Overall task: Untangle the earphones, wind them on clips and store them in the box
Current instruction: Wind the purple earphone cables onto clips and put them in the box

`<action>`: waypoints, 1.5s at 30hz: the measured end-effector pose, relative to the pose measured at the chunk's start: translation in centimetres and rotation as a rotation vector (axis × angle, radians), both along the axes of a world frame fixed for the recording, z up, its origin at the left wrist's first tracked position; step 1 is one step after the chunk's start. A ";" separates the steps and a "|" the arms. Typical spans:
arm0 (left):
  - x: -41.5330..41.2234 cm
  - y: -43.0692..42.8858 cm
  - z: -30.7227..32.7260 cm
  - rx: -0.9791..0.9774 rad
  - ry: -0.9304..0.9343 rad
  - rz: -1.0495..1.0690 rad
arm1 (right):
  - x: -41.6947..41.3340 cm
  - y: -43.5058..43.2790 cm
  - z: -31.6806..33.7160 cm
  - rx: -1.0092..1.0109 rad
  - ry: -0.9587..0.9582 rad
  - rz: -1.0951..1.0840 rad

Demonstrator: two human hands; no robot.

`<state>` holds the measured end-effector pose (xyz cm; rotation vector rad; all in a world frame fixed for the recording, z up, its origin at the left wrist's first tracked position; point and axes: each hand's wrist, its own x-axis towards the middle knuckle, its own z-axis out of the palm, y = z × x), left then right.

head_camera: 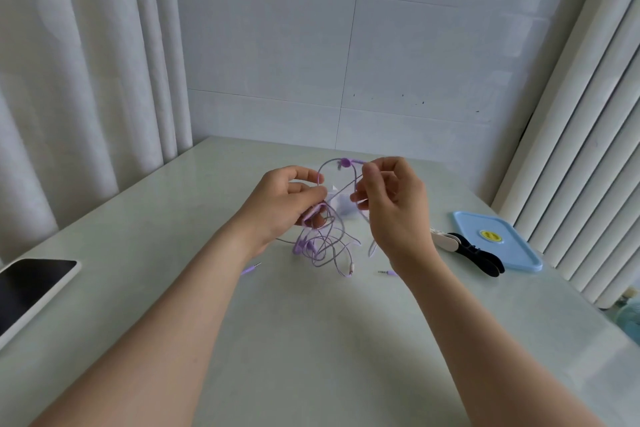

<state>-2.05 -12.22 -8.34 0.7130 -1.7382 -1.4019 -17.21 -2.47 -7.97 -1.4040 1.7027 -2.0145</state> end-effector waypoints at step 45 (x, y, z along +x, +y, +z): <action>0.1 0.0 0.2 -0.174 -0.131 0.379 | -1.7 0.3 0.3 0.234 -0.177 0.040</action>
